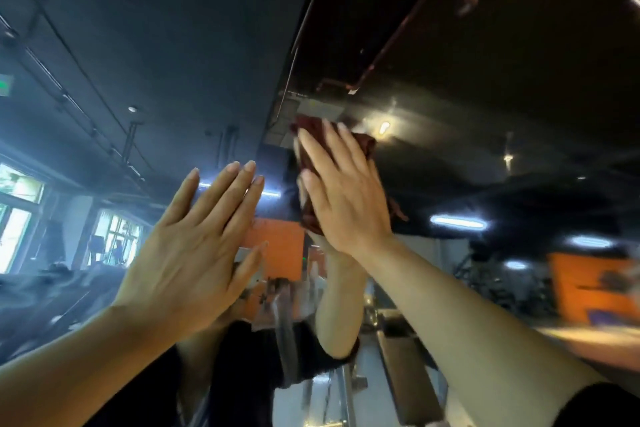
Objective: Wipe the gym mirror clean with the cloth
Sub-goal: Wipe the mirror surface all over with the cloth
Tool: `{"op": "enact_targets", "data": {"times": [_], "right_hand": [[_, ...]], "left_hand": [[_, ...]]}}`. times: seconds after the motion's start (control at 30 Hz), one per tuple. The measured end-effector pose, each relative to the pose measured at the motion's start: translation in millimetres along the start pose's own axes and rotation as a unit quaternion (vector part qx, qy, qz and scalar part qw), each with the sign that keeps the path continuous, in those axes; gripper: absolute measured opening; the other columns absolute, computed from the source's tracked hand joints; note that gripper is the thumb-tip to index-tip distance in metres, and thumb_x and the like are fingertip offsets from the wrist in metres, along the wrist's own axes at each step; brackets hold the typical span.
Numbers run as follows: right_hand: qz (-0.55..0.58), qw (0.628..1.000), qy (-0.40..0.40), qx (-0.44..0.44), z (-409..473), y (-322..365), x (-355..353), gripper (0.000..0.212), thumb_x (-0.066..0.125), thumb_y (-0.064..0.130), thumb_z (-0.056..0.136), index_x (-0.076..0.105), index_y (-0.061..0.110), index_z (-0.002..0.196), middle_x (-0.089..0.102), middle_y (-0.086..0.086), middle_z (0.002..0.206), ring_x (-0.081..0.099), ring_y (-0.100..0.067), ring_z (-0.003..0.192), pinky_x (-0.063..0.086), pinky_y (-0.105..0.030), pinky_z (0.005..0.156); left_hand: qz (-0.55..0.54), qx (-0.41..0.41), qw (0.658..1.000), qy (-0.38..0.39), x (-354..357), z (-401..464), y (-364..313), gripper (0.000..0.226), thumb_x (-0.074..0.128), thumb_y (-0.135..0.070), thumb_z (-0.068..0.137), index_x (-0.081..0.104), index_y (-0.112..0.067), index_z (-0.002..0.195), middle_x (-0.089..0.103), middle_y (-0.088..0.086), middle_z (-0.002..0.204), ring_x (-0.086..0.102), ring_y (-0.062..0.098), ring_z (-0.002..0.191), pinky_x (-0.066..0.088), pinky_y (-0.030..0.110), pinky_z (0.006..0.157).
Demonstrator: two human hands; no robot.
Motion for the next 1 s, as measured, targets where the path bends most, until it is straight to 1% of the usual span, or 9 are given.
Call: {"op": "enact_targets", "data": {"times": [0.13,0.27,0.33,0.5,0.67,0.73,0.87,0.93,1.0], "right_hand": [[-0.021,0.980,-0.051,0.189,-23,-67,-16,0.059,0.015,0.045,0.102,0.032,0.028,0.156,0.025,-0.003,0.165,0.013,-0.022,0.154,0.012,-0.052,0.124],[-0.043,0.949,-0.052,0.308,-4,-54,-17,0.052,0.025,0.032,0.107,0.027,0.021,0.158,0.022,-0.009,0.165,0.011,-0.028,0.154,0.012,-0.053,0.123],[-0.057,0.952,-0.047,0.297,18,-22,-12,0.052,0.025,0.032,0.108,0.024,0.022,0.159,0.021,-0.009,0.166,0.010,-0.028,0.154,0.010,-0.052,0.123],[-0.024,0.995,-0.018,0.095,63,76,10,0.051,0.021,0.037,0.109,0.021,0.028,0.159,0.016,-0.003,0.167,0.004,-0.022,0.155,0.006,-0.050,0.125],[0.026,0.999,0.010,-0.016,58,62,7,0.054,0.019,0.037,0.105,0.028,0.030,0.157,0.019,0.000,0.167,0.005,-0.018,0.155,0.006,-0.046,0.126],[0.021,1.000,-0.004,-0.010,47,37,3,0.053,0.020,0.037,0.105,0.031,0.031,0.156,0.022,0.001,0.166,0.008,-0.017,0.155,0.006,-0.046,0.126],[0.007,0.989,-0.074,0.128,20,-18,-5,0.054,0.018,0.038,0.105,0.038,0.027,0.154,0.030,-0.002,0.163,0.016,-0.022,0.154,0.016,-0.051,0.124],[-0.003,0.979,-0.094,0.183,17,-21,0,0.048,0.027,0.034,0.107,0.040,0.024,0.152,0.033,-0.006,0.162,0.019,-0.026,0.153,0.018,-0.053,0.123],[-0.025,0.977,-0.103,0.186,15,-6,5,0.047,0.029,0.032,0.108,0.041,0.024,0.152,0.034,-0.008,0.161,0.020,-0.028,0.152,0.018,-0.055,0.123]], "left_hand": [[-0.003,0.000,1.000,0.003,-1,1,-1,0.069,0.024,-0.044,0.101,0.025,0.000,0.154,0.020,0.016,0.163,0.017,0.029,0.152,0.021,0.057,0.120],[-0.020,-0.011,1.000,-0.009,-2,2,-3,0.067,0.027,-0.044,0.102,0.029,0.000,0.153,0.023,0.016,0.162,0.020,0.029,0.152,0.023,0.057,0.119],[-0.032,-0.011,0.999,-0.015,-3,2,-4,0.067,0.017,-0.045,0.104,0.029,-0.001,0.152,0.024,0.016,0.162,0.020,0.029,0.152,0.024,0.057,0.119],[-0.036,-0.010,0.999,-0.021,-2,0,-1,0.067,0.023,-0.047,0.104,0.031,-0.001,0.151,0.027,0.017,0.160,0.021,0.030,0.151,0.023,0.055,0.119],[-0.027,-0.010,0.999,-0.031,-4,0,1,0.070,0.027,-0.048,0.102,0.031,0.003,0.150,0.027,0.018,0.159,0.023,0.029,0.150,0.023,0.053,0.118],[-0.015,-0.011,1.000,-0.019,-2,-1,1,0.071,0.027,-0.048,0.101,0.029,0.003,0.151,0.024,0.017,0.161,0.020,0.028,0.151,0.023,0.053,0.119],[0.000,-0.010,1.000,0.005,0,-1,2,0.072,0.020,-0.050,0.103,0.026,0.001,0.153,0.022,0.017,0.162,0.018,0.028,0.152,0.023,0.054,0.120],[0.008,-0.015,1.000,0.012,0,-1,1,0.072,0.018,-0.049,0.103,0.024,0.002,0.154,0.020,0.017,0.163,0.016,0.028,0.153,0.023,0.054,0.120],[0.006,-0.022,1.000,0.018,-1,-1,-1,0.072,0.023,-0.048,0.102,0.025,0.002,0.154,0.020,0.017,0.163,0.017,0.029,0.153,0.022,0.053,0.121]]}}
Point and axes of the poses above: each hand's wrist, its own z-axis towards the middle knuckle, its own x-axis out of the palm, y = z × x, the point moved 3 cm from there along z, towards the middle knuckle
